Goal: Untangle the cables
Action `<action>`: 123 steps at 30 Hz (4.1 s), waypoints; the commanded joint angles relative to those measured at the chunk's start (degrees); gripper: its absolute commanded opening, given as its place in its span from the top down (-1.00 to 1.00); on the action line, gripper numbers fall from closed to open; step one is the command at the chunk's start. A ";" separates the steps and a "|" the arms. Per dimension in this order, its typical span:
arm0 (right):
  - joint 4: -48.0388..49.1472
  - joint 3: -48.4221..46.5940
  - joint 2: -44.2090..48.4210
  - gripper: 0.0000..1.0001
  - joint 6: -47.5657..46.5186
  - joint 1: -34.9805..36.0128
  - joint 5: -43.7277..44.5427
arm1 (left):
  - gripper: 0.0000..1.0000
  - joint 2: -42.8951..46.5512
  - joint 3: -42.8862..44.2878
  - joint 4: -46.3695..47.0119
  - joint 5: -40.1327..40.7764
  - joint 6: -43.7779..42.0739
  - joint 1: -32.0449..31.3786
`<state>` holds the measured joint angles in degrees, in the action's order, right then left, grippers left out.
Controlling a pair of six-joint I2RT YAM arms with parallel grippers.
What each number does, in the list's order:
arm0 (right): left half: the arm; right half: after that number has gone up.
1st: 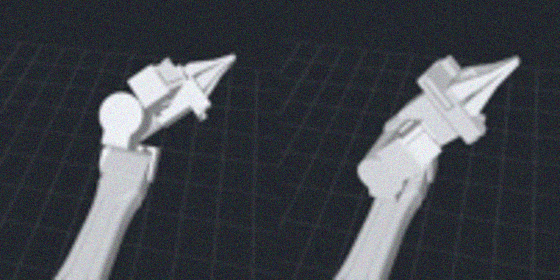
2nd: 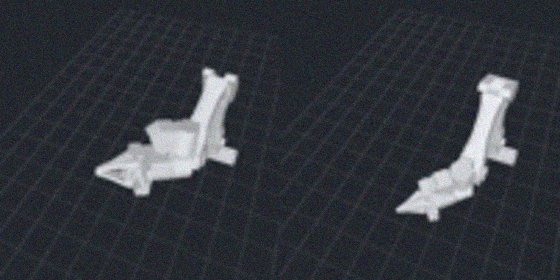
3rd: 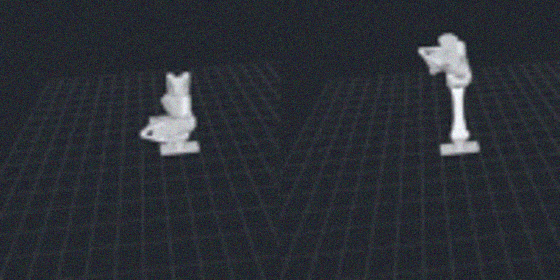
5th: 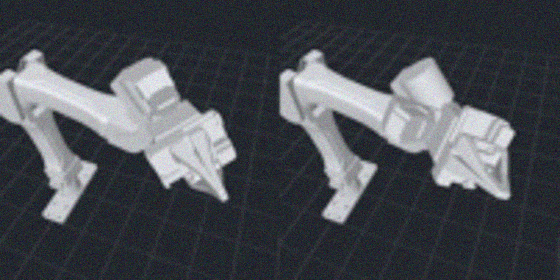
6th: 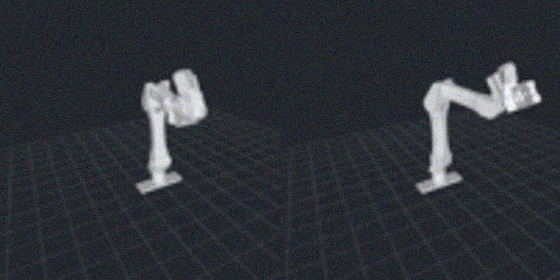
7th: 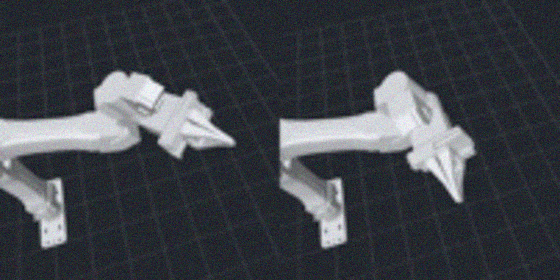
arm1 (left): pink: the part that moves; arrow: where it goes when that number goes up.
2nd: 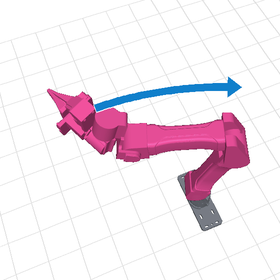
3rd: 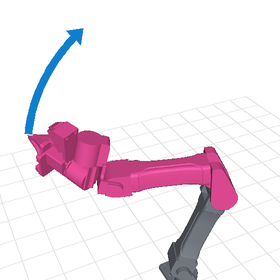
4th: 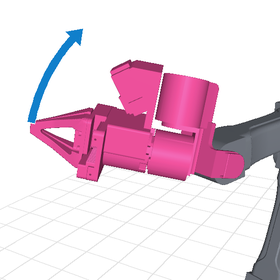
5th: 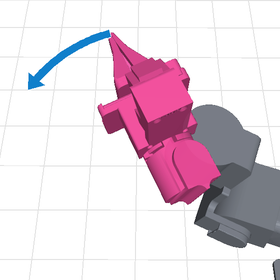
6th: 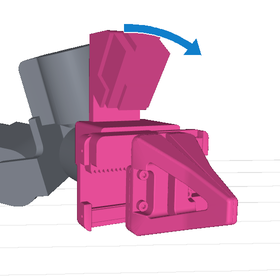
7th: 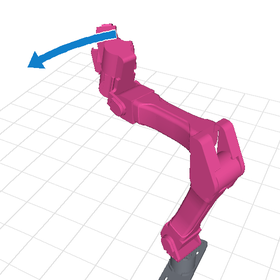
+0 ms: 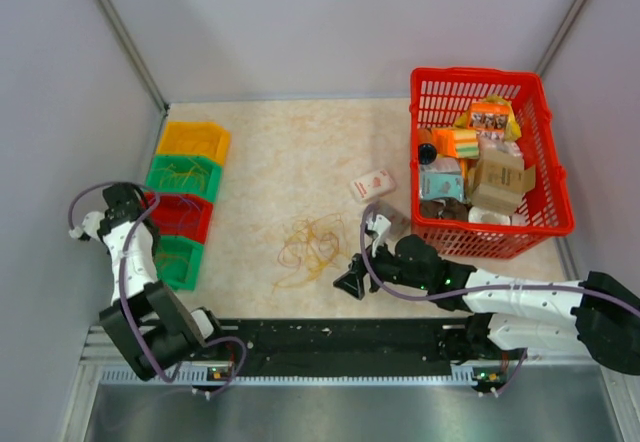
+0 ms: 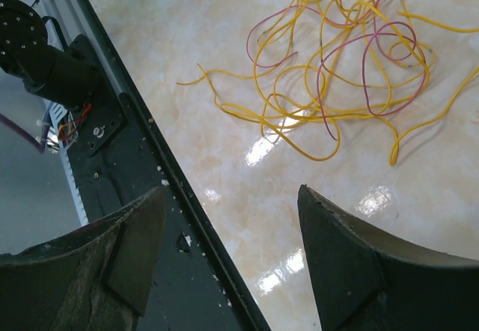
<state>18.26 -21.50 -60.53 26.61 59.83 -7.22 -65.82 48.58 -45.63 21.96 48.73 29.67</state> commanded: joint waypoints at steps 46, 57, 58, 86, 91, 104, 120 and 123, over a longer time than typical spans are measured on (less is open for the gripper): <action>-34.61 -22.63 6.12 -0.17 18.92 -6.31 20.23 | 0.75 -7.39 -5.52 25.86 -18.27 -17.97 -83.63; -23.90 -20.43 5.34 -0.32 2.93 -6.22 1.44 | 1.00 15.28 13.88 15.67 -13.70 -21.39 -84.87; -22.49 -20.34 5.34 -0.34 1.35 -6.05 -0.14 | 1.00 15.20 16.61 13.92 -12.82 -21.40 -84.78; 0.03 -21.04 -17.42 1.00 1.52 -0.68 24.09 | 1.00 2.54 73.59 14.59 -7.38 -36.85 -84.78; -2.01 -17.89 -16.29 1.00 1.43 -0.51 20.95 | 1.00 -1.58 74.03 11.36 8.85 -44.94 -84.69; 0.72 -8.65 -11.80 1.00 -1.47 -0.51 12.68 | 1.00 -2.82 56.98 8.36 -8.58 -35.72 -45.25; 7.57 -4.96 -12.59 1.00 -5.60 -0.51 6.18 | 1.00 -10.29 40.81 19.51 -27.92 -25.53 -17.90; 8.89 -3.91 -11.98 1.00 -5.78 -0.51 5.91 | 1.00 -11.69 40.02 20.40 -29.17 -25.44 -16.40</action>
<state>22.09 -26.41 -73.97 22.13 59.20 0.58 -76.86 89.08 -30.89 -2.59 21.50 11.29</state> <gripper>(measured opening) 0.006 0.012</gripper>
